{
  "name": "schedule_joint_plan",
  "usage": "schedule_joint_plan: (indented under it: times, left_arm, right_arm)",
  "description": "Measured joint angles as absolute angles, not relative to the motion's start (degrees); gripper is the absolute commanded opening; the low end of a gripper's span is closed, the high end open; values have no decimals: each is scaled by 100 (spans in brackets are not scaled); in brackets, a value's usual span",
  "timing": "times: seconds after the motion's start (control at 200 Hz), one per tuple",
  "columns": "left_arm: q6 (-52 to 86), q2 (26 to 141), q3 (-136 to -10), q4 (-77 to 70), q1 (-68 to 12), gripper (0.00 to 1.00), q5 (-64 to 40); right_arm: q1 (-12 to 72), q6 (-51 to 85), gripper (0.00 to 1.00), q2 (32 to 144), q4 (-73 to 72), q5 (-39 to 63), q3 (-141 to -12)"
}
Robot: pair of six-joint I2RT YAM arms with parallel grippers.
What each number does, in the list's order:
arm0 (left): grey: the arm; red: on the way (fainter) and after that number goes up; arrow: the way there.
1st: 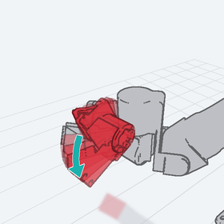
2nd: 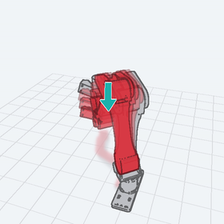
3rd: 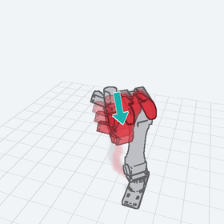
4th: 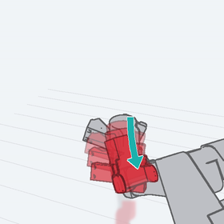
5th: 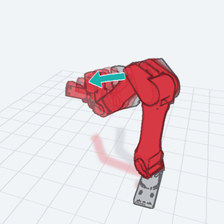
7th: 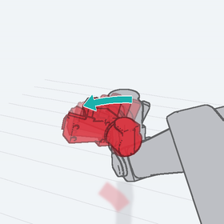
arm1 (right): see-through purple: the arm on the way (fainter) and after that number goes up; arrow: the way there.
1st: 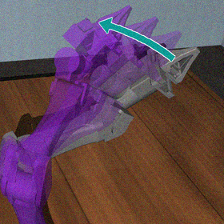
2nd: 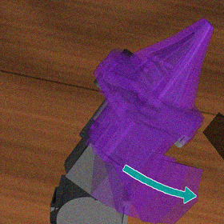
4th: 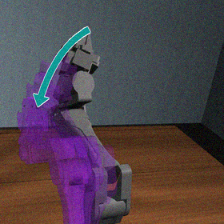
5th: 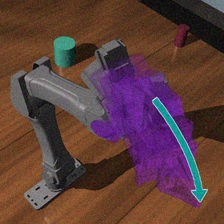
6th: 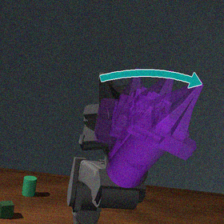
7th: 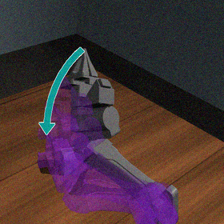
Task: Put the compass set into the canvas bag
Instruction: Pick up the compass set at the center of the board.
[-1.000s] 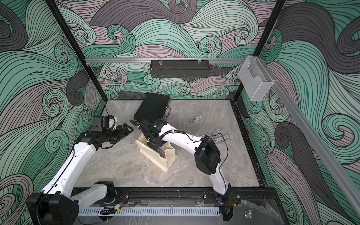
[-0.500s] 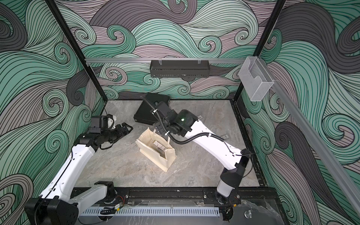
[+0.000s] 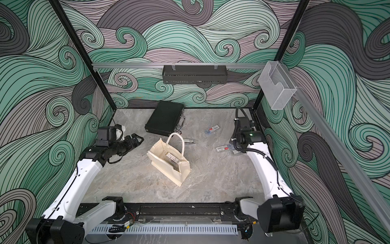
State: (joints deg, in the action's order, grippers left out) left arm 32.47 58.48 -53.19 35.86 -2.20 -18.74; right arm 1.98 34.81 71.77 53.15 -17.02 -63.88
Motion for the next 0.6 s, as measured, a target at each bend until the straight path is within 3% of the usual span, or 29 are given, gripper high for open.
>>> schedule_joint_plan:
  times: [0.27, 0.6]
  left_arm:
    - [3245, 5848, -5124, 3518, -220, 87, -1870]
    - [3212, 5850, -5116, 3494, -220, 87, -1831]
  right_arm:
    - [-1046, 4042, 82, 8473, 4462, -480, -5970]
    - [-1319, 4167, 80, 10221, 4014, -75, -6689]
